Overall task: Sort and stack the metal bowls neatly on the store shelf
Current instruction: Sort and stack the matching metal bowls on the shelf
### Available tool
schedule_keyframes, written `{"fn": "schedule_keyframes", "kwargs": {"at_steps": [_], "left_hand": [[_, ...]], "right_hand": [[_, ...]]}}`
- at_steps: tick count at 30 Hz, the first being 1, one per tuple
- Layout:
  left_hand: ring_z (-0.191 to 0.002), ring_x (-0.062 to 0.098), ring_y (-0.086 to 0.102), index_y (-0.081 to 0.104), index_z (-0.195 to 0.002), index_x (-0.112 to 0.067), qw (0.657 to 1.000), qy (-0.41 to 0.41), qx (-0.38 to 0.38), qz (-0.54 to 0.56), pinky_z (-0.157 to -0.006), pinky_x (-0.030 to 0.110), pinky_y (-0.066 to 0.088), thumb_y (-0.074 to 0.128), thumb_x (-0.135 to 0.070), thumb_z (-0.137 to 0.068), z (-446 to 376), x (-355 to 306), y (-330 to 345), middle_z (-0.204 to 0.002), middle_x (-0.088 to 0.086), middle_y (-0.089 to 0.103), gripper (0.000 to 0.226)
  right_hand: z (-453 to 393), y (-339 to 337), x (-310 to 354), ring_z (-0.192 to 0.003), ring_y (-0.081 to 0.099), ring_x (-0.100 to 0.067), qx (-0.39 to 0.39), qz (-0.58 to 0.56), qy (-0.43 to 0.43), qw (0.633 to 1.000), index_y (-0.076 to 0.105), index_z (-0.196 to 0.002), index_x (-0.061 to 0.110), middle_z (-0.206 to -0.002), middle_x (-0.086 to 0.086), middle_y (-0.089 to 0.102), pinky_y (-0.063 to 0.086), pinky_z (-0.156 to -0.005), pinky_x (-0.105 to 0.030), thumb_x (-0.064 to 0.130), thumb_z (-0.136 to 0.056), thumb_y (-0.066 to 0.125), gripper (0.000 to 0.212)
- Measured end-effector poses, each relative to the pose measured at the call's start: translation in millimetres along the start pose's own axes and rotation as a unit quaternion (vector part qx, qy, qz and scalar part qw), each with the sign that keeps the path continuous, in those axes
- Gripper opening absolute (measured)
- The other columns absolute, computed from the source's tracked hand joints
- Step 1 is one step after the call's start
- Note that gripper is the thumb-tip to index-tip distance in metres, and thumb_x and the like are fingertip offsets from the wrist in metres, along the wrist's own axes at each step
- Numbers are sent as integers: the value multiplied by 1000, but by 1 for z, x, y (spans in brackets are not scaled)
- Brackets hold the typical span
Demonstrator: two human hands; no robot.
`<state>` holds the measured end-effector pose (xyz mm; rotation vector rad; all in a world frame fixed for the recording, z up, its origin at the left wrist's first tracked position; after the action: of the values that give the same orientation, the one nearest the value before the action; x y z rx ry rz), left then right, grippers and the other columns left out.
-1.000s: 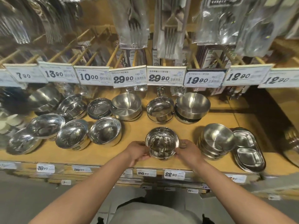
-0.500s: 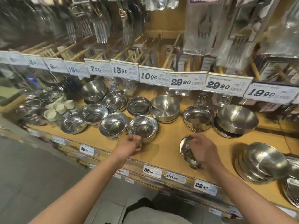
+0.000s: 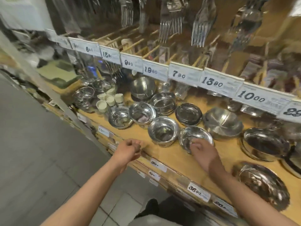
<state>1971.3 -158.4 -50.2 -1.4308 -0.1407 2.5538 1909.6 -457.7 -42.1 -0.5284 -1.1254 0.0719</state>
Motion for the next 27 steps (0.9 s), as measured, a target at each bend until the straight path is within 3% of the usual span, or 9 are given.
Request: {"fn": "schedule_keyframes", "kwargs": {"at_steps": [2,3,5,7,11,16,20,24,27], "left_hand": [[-77,12,63,65,-104,-10,1000,-7,-12,1,-60,19,56,55,-5,-99,-13,-3,-21,-88,3,64,12],[-79,13,62,65,-105,-10,1000,-9,-15,4,-63,20,57,56,-6,-99,-20,-5,-29,-90,4,63,12],[-81,14,62,65,-104,-11,1000,-14,-14,18,-76,28,61,56,-7,-99,-35,-8,-39,-91,3,62,10],[-85,15,63,65,-101,-13,999,-19,-9,25,-89,36,61,57,-8,-99,-49,-13,-44,-93,3,63,10],[-84,15,63,64,-102,-12,999,-18,14,33,-91,40,60,56,-7,-100,-73,-20,-48,-96,5,64,9],[-88,25,55,60,-95,-6,998,-26,28,47,-91,46,54,53,3,-96,-96,-21,-52,-97,15,59,11],[-86,27,53,59,-91,-7,996,-28,57,59,-84,43,47,53,1,-98,-110,-23,-40,-96,18,60,12],[-85,29,57,59,-88,-8,994,-28,74,70,-82,44,51,59,-1,-96,-124,-24,-41,-92,18,64,11],[-77,24,59,61,-94,-10,998,-15,-60,22,-68,33,45,61,-14,-97,-141,-21,-81,-90,10,63,5]], "right_hand": [[-6,19,12,-100,65,-21,14,-14,17,1000,65,-119,17,-115,-7,69,54,-96,-37,17,-98,58,22],[-9,25,18,-98,65,-28,14,-5,13,1000,67,-110,19,-109,-9,71,54,-95,-46,15,-98,59,15],[-13,31,31,-85,68,-25,2,7,0,1000,65,-92,32,-94,-4,72,57,-77,-41,16,-97,61,16],[-17,36,37,-79,68,-16,-1,-6,15,1000,67,-96,36,-92,6,73,53,-66,-31,24,-94,65,12],[-28,43,40,-88,72,-20,-5,15,41,999,71,-109,28,-91,8,75,56,-86,-48,34,-83,61,29],[-32,43,45,-71,70,-9,-15,41,6,999,74,-97,38,-82,12,76,58,-75,-43,56,-71,47,42],[-32,31,41,-58,61,-16,-31,53,16,998,65,-83,11,-67,-6,67,54,-69,-52,43,-83,52,34],[-37,0,39,-64,65,-15,-66,60,26,996,70,-87,18,-73,-5,72,53,-69,-38,21,-94,60,13],[-41,-18,34,-82,72,-20,-86,15,50,995,70,-107,21,-92,0,75,56,-76,-36,20,-95,62,15]]}}
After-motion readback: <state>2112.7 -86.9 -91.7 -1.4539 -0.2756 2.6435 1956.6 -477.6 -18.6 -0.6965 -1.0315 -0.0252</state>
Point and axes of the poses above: each hand's wrist, its own z-axis away from the middle knuckle, its own y-axis out of the palm, x = y × z, the point moved 9 cm from there along -z, towards the middle knuckle
